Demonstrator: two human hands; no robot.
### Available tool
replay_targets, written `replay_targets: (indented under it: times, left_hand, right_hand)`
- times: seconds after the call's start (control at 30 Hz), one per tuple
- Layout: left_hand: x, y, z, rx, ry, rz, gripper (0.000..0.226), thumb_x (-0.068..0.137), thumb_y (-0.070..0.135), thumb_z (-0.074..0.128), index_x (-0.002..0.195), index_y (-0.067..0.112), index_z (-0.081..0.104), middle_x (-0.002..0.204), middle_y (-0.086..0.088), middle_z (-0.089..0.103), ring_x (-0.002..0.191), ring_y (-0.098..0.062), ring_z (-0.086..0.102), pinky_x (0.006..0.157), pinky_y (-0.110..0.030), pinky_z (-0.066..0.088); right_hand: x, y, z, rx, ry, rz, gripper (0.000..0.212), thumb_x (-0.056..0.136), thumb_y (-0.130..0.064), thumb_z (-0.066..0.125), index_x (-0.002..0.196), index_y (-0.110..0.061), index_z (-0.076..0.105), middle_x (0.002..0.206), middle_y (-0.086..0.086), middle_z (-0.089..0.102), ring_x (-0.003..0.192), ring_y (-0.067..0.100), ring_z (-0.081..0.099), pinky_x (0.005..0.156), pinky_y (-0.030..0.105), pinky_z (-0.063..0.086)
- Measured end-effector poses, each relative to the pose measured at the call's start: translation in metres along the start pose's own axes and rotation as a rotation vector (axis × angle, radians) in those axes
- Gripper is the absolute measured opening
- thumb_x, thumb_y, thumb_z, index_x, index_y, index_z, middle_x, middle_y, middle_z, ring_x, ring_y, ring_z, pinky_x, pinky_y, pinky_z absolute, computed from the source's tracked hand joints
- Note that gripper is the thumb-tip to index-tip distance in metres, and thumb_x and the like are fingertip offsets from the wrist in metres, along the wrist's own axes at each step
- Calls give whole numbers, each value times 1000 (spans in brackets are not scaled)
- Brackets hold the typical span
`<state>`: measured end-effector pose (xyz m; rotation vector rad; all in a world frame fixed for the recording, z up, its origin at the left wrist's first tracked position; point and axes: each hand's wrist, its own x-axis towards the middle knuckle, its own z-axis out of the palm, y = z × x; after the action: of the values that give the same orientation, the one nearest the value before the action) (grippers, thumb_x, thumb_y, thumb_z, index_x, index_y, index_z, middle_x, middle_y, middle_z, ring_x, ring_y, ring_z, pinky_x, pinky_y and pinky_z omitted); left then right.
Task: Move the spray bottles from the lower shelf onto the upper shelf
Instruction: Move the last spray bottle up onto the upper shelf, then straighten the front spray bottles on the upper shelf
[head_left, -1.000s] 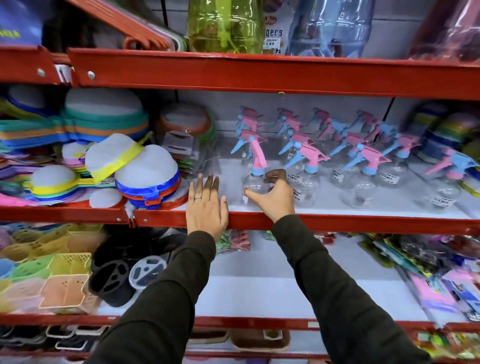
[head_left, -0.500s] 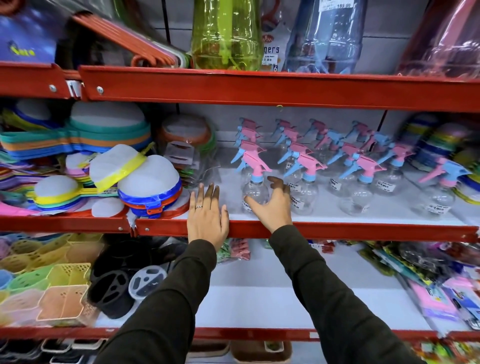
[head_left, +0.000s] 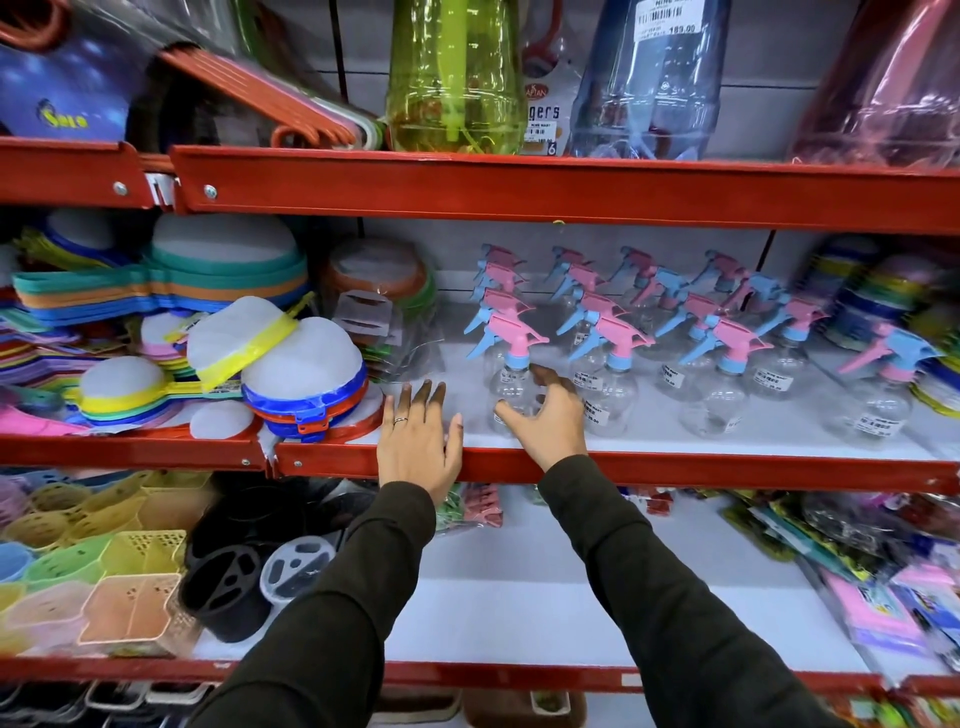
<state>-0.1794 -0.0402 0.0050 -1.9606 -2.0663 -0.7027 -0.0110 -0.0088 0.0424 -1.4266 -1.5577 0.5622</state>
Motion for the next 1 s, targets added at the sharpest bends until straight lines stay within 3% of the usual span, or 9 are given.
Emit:
replay_targets:
  times: [0.13, 0.3, 0.4, 0.5, 0.83, 0.93, 1.0]
  left_hand:
    - [4, 10, -7, -113, -33, -49, 55, 105, 39, 25, 142, 8, 49, 138, -18, 61, 133, -31, 52, 124, -43, 17]
    - [15, 40, -16, -454, -213, -184, 53, 105, 41, 23, 134, 9, 54, 138, -23, 58, 129, -39, 52, 112, -46, 37]
    - [21, 51, -19, -616, -287, -235, 49, 105, 37, 22, 125, 8, 57, 134, -24, 59, 118, -36, 56, 104, -42, 41]
    - [22, 53, -20, -707, -345, -236, 46, 106, 34, 22, 121, 8, 56, 133, -23, 58, 116, -34, 55, 107, -44, 41]
    - [21, 56, -19, -768, -345, -274, 50, 106, 37, 22, 131, 8, 54, 138, -22, 55, 122, -34, 53, 111, -45, 39]
    - [17, 56, -18, -769, -315, -280, 55, 105, 43, 22, 136, 9, 51, 142, -21, 54, 126, -35, 52, 112, -45, 38]
    - [10, 55, -16, -759, -199, -286, 59, 104, 50, 23, 142, 12, 48, 145, -18, 53, 130, -34, 51, 113, -44, 38]
  right_hand:
    - [-4, -1, -2, 39, -4, 6, 73, 78, -36, 77, 142, -14, 50, 140, 9, 58, 131, 25, 52, 110, 39, 44]
    - [-5, 5, -4, 90, -9, 78, 68, 90, -33, 68, 148, -8, 45, 150, 11, 52, 140, 28, 47, 114, 39, 41]
    - [-6, 8, -3, 100, -61, 103, 50, 93, -26, 63, 138, -7, 53, 138, 12, 60, 130, 30, 56, 100, 30, 43]
    - [-6, 10, -2, 101, -102, 97, 42, 94, -21, 61, 134, -9, 56, 131, 13, 65, 122, 31, 61, 92, 26, 41]
    - [-11, 9, -4, 96, -128, 71, 48, 90, -20, 64, 137, -11, 53, 133, 11, 63, 125, 29, 59, 96, 26, 43]
    - [-14, 8, -8, 92, -121, 80, 60, 92, -23, 64, 147, -9, 44, 149, 12, 52, 137, 29, 50, 111, 35, 43]
    - [-19, 10, -13, 113, -91, 62, 60, 95, -22, 62, 150, -9, 42, 153, 10, 47, 140, 27, 48, 116, 42, 40]
